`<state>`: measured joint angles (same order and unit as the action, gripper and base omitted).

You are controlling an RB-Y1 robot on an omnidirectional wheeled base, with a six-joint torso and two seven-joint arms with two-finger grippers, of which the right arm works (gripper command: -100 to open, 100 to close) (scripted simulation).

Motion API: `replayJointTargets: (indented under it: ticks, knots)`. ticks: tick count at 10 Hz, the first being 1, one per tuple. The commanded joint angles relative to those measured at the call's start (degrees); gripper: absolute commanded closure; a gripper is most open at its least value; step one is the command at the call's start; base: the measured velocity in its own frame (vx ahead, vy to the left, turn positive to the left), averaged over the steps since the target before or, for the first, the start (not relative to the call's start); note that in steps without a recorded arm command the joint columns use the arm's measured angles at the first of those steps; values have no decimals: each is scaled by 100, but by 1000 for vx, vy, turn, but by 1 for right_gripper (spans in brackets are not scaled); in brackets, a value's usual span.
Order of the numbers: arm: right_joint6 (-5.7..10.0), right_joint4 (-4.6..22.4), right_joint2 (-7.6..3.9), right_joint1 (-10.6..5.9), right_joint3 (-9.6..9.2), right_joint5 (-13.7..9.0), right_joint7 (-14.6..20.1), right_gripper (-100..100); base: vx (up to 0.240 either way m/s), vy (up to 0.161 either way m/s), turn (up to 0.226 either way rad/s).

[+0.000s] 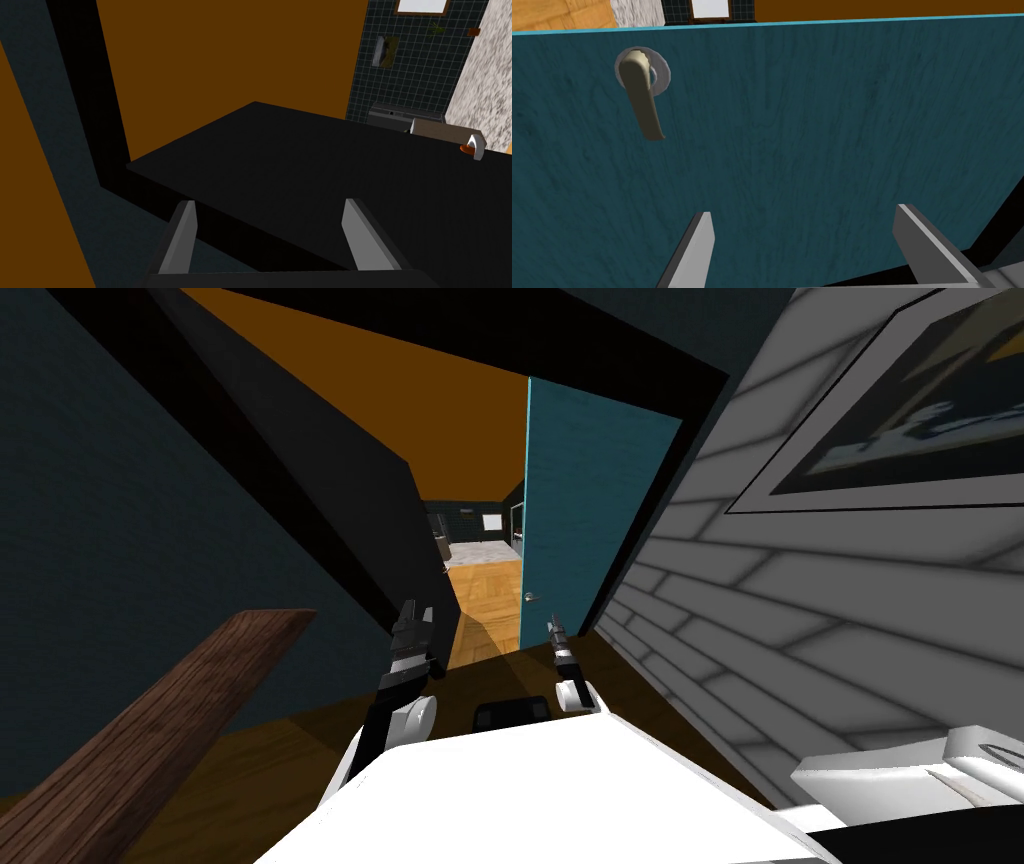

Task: Push the door open

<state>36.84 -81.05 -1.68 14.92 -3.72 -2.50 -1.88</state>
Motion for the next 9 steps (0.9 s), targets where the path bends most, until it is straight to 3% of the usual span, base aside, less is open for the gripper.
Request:
replayJointTargets:
  ticks: [1,9]
  knots:
    - [50,188,10,-22,-12,11,-6,-100,52,-67,33]
    - [323,1652,129,-496,-58,86,-26,-100,64,-87,87]
